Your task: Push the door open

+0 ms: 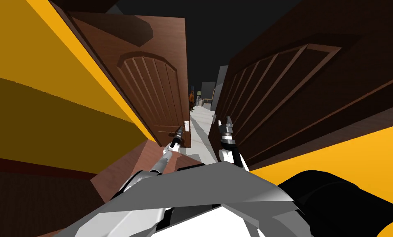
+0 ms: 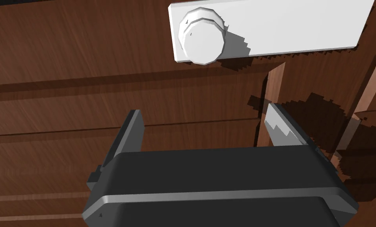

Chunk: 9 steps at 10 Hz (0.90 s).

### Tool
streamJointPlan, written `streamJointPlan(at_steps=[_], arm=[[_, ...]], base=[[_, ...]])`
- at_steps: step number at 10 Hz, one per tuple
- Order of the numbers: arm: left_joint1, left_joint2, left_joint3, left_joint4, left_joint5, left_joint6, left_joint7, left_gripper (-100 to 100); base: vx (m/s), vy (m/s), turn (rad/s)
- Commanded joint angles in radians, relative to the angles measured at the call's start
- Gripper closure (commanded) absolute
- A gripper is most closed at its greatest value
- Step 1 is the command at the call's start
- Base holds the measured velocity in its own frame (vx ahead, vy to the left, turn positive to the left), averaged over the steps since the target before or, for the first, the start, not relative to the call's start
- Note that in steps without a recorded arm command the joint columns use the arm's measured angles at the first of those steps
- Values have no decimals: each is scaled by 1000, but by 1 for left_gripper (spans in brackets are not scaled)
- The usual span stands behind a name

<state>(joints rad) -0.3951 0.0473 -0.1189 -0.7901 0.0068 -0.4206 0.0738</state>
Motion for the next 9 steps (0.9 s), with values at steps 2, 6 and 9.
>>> streamJointPlan(at_steps=[2,6,9], arm=[[1,4,5,1,1,-4,-2,-100],[0,-10,14,6,2,-12,-7,-100],[-1,-6,13,7,2,-11,-5,100]], base=[[210,-64,-25],[202,-59,-22],[15,-4,-1]])
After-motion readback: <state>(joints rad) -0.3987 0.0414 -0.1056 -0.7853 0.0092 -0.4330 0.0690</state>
